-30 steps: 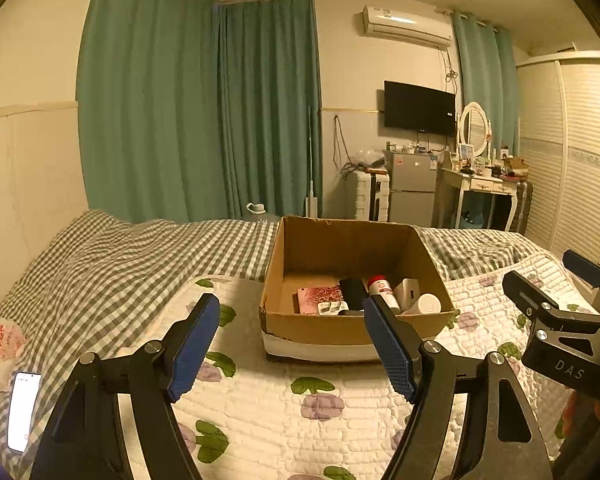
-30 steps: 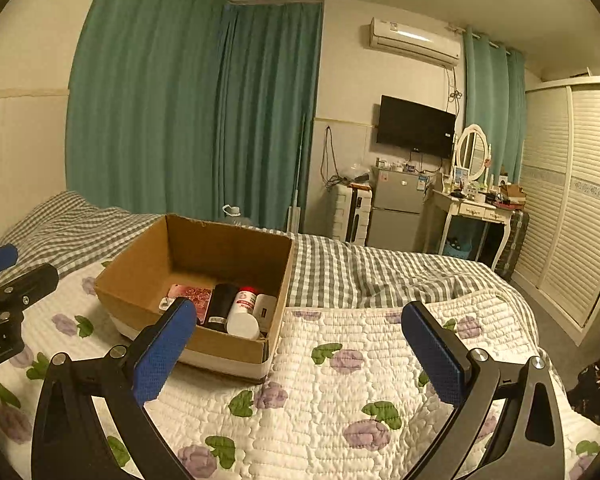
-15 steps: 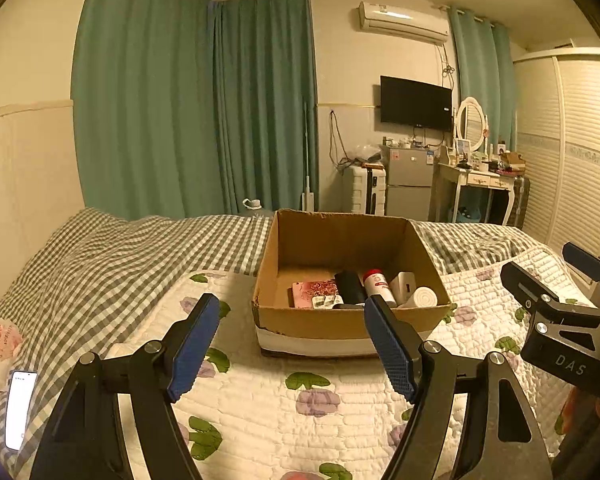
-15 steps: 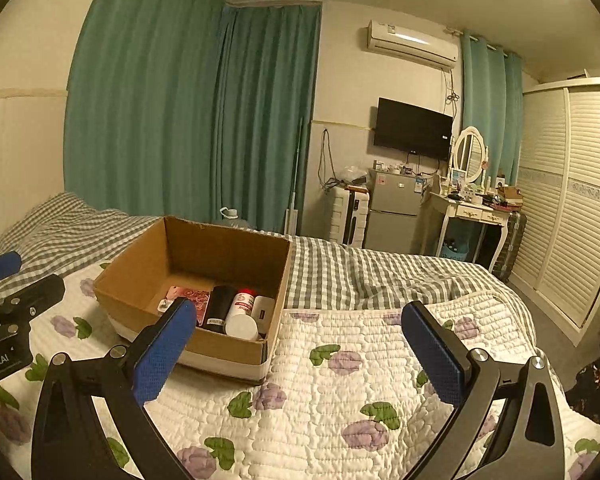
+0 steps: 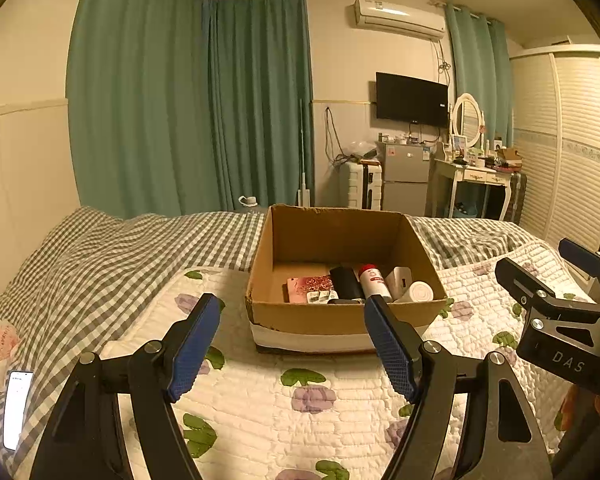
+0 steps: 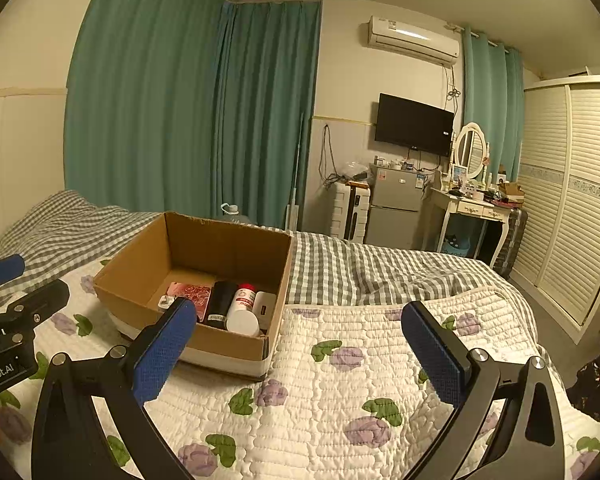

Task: Organize rigid objects

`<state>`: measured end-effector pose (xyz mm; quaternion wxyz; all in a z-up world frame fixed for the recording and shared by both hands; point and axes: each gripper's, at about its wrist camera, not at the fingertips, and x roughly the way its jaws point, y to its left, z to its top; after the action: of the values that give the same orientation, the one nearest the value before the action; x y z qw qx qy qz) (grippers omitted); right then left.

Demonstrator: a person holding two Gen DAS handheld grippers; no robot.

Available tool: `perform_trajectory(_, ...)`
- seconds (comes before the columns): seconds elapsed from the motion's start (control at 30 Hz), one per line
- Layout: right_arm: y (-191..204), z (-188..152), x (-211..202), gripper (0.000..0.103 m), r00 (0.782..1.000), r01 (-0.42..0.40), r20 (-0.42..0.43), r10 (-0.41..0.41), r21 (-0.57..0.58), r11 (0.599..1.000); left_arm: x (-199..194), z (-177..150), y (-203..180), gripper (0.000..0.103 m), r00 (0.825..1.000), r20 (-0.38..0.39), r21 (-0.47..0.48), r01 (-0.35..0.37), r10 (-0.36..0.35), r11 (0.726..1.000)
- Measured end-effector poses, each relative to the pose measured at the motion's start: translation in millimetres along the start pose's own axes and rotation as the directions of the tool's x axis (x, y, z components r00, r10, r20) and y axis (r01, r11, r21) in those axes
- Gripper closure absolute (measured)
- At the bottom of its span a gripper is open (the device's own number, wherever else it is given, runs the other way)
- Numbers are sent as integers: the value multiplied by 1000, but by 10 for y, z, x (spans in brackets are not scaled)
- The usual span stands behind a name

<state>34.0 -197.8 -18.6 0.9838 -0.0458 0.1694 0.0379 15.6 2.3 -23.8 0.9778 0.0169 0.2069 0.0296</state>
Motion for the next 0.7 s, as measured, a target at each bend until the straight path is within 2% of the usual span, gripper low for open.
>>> perform_trajectory(0.7, 17, -45, 16, 0, 1000, 2, -12, -2, -3, 1000, 42, -34, -29, 26, 1000, -18, 11, 1, 0, 1000)
